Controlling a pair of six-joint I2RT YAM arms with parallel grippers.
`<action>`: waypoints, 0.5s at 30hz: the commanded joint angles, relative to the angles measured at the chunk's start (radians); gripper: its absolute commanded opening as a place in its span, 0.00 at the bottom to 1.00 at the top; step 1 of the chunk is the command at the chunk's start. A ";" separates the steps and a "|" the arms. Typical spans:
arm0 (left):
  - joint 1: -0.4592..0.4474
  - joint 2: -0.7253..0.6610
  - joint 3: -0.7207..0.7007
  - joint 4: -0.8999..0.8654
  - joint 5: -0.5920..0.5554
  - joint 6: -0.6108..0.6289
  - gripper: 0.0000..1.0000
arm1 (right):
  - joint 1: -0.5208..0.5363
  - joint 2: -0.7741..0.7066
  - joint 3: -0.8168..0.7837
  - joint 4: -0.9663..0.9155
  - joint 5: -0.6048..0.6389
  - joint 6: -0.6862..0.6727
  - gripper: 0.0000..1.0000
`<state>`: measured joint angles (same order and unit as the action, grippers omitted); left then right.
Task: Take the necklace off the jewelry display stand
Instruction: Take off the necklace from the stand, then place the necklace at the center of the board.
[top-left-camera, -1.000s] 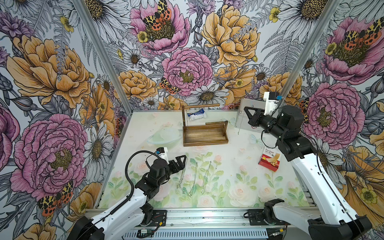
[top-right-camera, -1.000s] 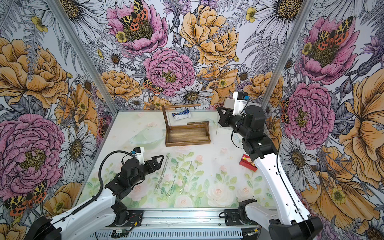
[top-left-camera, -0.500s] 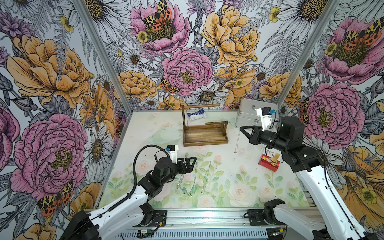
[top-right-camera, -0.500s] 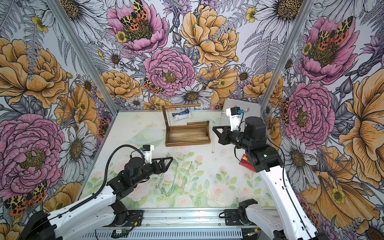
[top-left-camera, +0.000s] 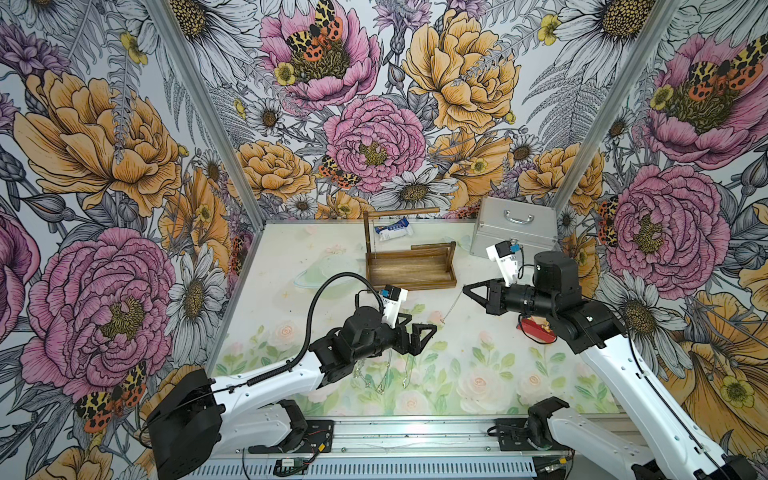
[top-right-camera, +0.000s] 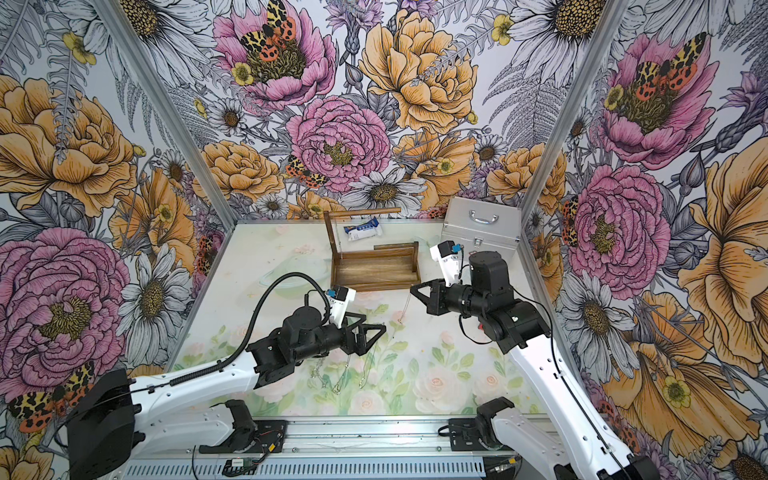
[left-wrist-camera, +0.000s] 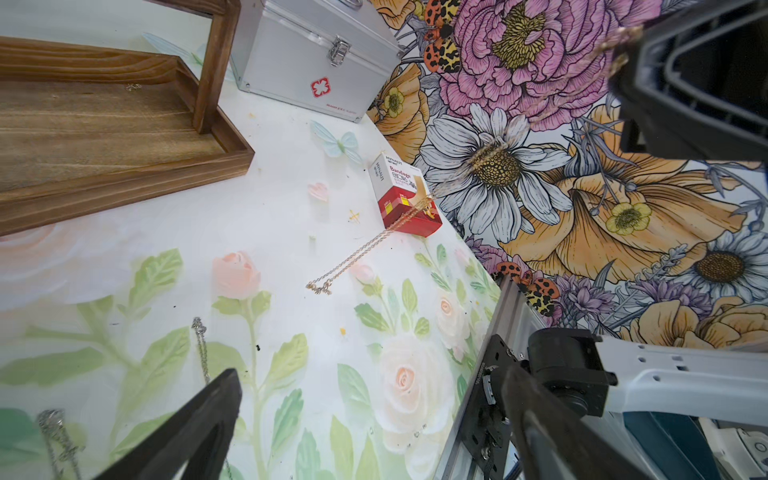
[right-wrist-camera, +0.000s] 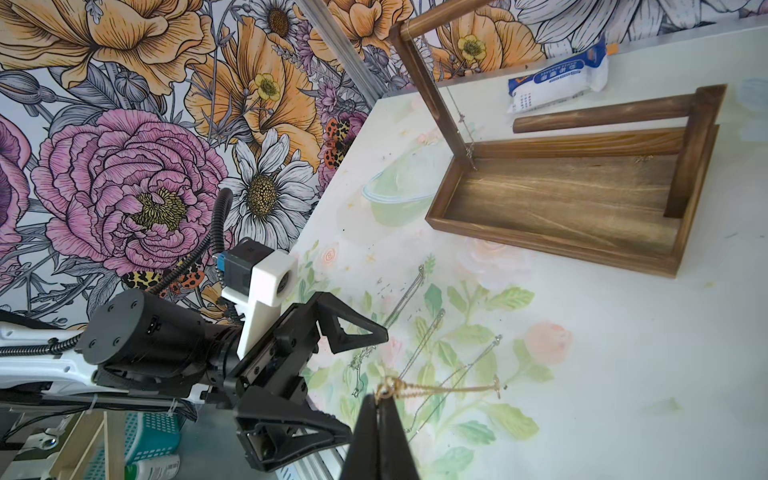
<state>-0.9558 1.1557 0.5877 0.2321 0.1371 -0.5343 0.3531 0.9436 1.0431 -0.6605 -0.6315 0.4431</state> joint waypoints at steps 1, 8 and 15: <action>-0.013 0.023 0.027 0.067 0.054 0.042 0.99 | 0.020 -0.022 -0.018 0.000 -0.017 -0.014 0.00; -0.015 0.089 0.061 0.107 0.143 0.065 0.97 | 0.045 -0.031 -0.045 -0.001 -0.037 -0.011 0.00; -0.012 0.178 0.149 0.088 0.178 0.094 0.87 | 0.061 -0.033 -0.051 0.000 -0.044 -0.006 0.00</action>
<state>-0.9657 1.3083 0.6922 0.2966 0.2626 -0.4778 0.4068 0.9291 0.9966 -0.6628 -0.6598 0.4435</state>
